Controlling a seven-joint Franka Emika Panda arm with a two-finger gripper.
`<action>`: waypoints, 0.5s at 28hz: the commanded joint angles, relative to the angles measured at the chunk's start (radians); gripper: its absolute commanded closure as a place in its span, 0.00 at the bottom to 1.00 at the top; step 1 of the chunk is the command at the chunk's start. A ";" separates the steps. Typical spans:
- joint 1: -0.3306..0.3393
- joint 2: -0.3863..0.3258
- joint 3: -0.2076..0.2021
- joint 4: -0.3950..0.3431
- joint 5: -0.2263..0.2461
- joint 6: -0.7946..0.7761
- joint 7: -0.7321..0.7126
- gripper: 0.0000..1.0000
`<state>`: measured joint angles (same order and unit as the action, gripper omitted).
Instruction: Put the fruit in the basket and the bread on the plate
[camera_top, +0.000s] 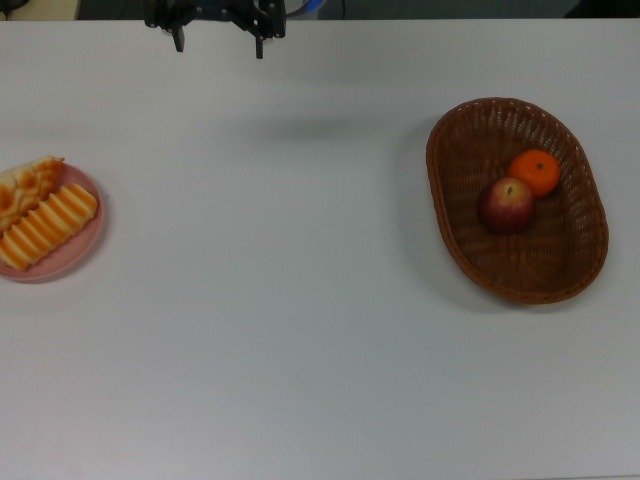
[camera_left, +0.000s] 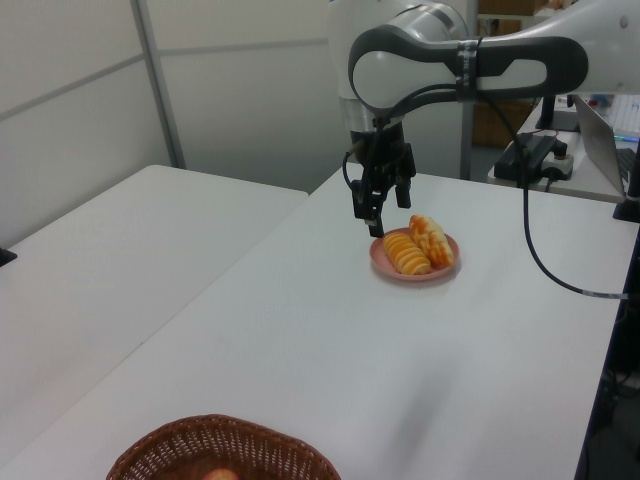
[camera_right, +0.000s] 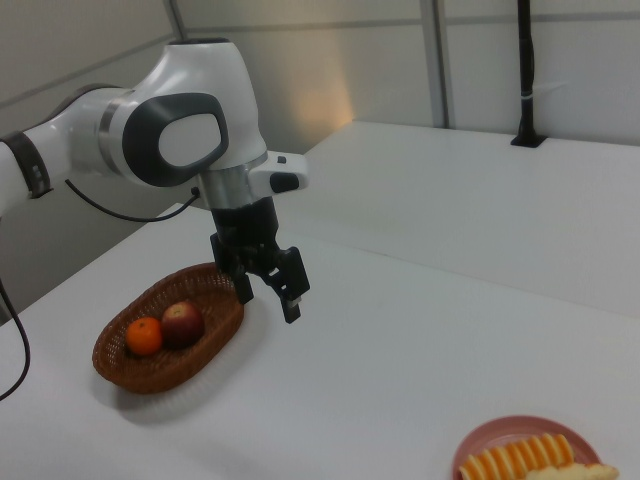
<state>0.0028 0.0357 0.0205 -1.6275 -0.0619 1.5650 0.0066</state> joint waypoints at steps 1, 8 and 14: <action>-0.047 -0.017 0.052 -0.017 -0.006 -0.017 -0.011 0.00; -0.066 -0.017 0.058 -0.015 -0.006 -0.014 -0.014 0.00; -0.132 -0.017 0.122 -0.015 -0.004 -0.011 -0.022 0.00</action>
<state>-0.0800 0.0357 0.0967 -1.6284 -0.0619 1.5649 0.0055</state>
